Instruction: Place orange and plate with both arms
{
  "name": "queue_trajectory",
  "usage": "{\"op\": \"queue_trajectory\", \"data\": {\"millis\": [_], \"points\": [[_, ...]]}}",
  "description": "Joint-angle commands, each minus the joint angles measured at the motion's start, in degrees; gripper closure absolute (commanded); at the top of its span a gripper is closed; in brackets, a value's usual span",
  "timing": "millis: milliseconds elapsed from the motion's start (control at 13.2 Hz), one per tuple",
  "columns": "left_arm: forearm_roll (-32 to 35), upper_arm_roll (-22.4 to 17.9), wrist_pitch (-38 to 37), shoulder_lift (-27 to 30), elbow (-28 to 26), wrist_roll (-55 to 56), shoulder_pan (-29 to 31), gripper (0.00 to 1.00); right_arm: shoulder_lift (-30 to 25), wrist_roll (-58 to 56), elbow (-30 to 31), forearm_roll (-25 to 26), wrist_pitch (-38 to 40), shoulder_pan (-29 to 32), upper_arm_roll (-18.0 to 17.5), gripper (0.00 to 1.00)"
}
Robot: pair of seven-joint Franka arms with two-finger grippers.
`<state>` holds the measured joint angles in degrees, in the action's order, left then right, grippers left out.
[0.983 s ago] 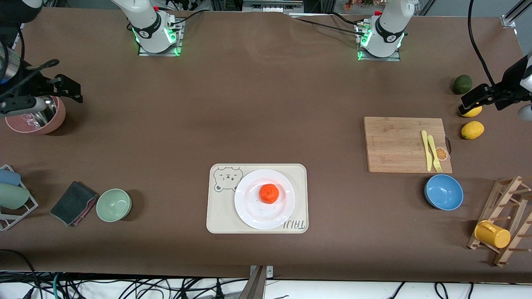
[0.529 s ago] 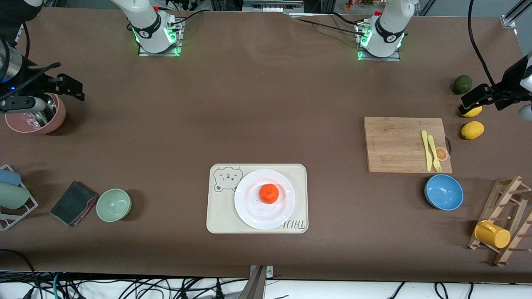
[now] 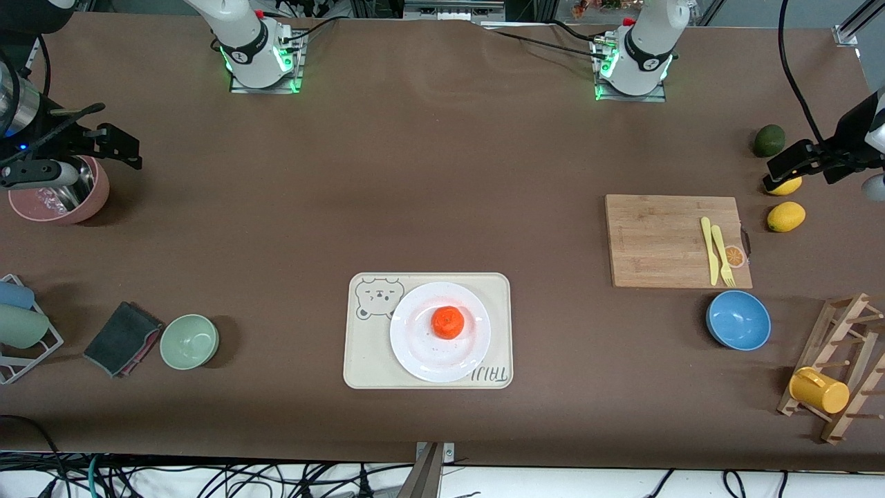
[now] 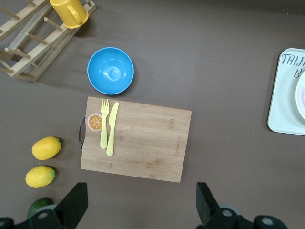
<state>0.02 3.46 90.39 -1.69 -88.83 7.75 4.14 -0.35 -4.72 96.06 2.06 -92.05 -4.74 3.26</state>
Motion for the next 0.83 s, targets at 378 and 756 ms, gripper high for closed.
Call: {"op": "queue_trajectory", "data": {"millis": [378, 756], "points": [[-1.1, -0.1, -0.9, -0.6, 1.6, -0.8, 0.0, 0.0, 0.4, 5.4, -1.0, -3.6, -0.5, 0.0, 0.4, 0.0], [-1.1, -0.1, -0.9, -0.6, 1.6, -0.8, 0.1, 0.0, 0.8, 4.6, -1.2, -3.1, -0.3, 0.0, 0.3, 0.0]]}}
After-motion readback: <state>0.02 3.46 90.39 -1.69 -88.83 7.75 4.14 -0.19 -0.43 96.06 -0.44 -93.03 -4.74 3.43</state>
